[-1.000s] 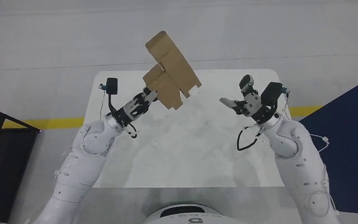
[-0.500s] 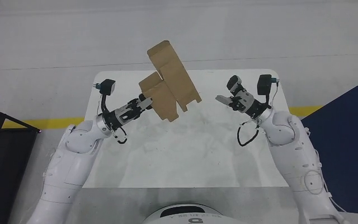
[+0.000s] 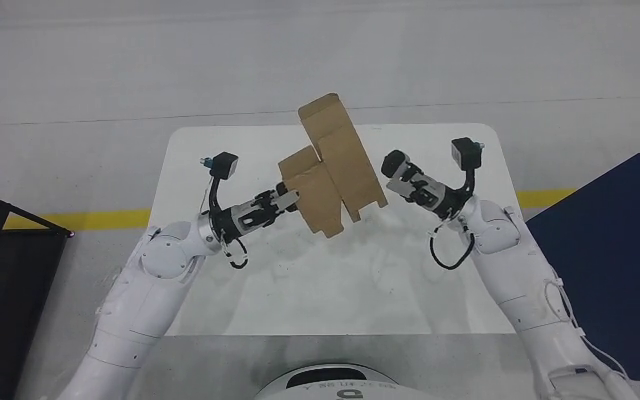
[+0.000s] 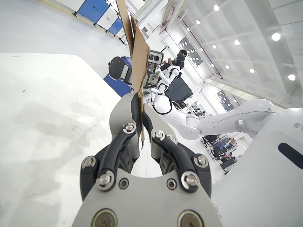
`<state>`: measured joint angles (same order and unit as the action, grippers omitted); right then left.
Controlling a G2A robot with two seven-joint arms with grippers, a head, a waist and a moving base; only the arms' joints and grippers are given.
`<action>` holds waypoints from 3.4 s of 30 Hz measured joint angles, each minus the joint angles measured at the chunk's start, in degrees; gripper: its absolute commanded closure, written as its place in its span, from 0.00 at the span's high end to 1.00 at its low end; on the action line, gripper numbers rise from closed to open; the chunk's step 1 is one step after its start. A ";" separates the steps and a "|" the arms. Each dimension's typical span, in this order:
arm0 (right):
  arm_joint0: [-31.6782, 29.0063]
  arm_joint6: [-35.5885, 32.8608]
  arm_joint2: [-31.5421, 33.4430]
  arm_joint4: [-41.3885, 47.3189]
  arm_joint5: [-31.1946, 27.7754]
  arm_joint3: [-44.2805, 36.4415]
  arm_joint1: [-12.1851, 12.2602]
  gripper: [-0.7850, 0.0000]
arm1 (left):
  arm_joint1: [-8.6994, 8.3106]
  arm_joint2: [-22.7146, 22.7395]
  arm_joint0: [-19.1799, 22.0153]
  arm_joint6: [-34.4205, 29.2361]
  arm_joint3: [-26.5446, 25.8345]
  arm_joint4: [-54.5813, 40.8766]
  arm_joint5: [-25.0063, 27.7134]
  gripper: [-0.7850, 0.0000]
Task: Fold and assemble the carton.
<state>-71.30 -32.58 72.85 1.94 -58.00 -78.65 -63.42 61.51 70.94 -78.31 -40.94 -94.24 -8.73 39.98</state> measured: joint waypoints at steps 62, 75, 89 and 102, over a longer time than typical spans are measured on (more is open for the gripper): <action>0.31 -13.70 -3.01 28.34 0.00 4.34 2.21 0.00 | -1.01 8.06 -0.37 8.22 3.05 3.49 -1.50 1.00; 0.16 -3.16 0.10 4.20 7.67 -4.11 2.05 0.00 | -1.10 6.88 0.05 4.54 1.49 2.44 -1.62 1.00; 2.04 -6.79 -2.81 2.98 19.77 -12.70 1.81 0.00 | -0.36 0.06 14.08 -11.47 13.90 -13.33 -1.90 0.84; 7.84 -22.35 -4.04 16.01 25.86 -8.13 2.25 0.00 | -0.20 -2.28 16.79 -25.65 17.32 -26.90 -10.88 0.91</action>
<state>-63.46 -54.93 68.81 17.95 -32.14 -86.78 -61.17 61.31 68.66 -61.52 -66.59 -76.92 -35.63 29.11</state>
